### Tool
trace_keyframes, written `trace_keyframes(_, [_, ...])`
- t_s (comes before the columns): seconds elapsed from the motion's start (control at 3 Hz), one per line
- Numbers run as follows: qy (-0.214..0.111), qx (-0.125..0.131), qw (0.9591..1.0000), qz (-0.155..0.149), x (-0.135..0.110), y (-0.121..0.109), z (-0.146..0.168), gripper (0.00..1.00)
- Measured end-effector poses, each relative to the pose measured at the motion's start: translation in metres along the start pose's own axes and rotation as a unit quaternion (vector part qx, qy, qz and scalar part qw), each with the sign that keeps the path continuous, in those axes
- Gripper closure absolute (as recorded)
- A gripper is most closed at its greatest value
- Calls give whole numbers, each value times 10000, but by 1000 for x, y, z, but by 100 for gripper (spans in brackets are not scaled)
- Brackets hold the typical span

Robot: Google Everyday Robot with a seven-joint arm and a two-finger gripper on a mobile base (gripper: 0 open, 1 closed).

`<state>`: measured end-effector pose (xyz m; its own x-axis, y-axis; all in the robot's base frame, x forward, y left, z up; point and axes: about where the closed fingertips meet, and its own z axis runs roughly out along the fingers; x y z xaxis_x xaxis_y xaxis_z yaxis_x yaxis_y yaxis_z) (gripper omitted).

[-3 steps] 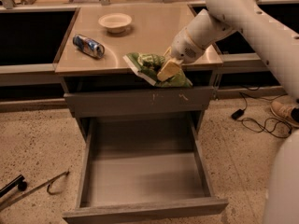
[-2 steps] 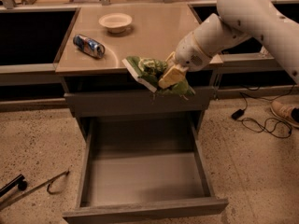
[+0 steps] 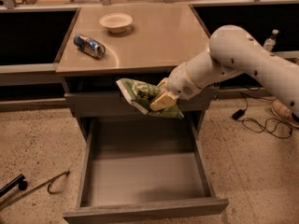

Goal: Place green jalapeno chip bag into middle drawer

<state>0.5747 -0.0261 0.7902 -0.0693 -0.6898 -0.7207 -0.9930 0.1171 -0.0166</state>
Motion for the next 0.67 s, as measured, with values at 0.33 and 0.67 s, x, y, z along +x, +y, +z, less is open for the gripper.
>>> trace_keyframes(0.33, [-249, -292, 9993, 24, 11, -3, 42, 100])
trace_keyframes(0.67, [-249, -292, 9993, 25, 11, -3, 43, 100])
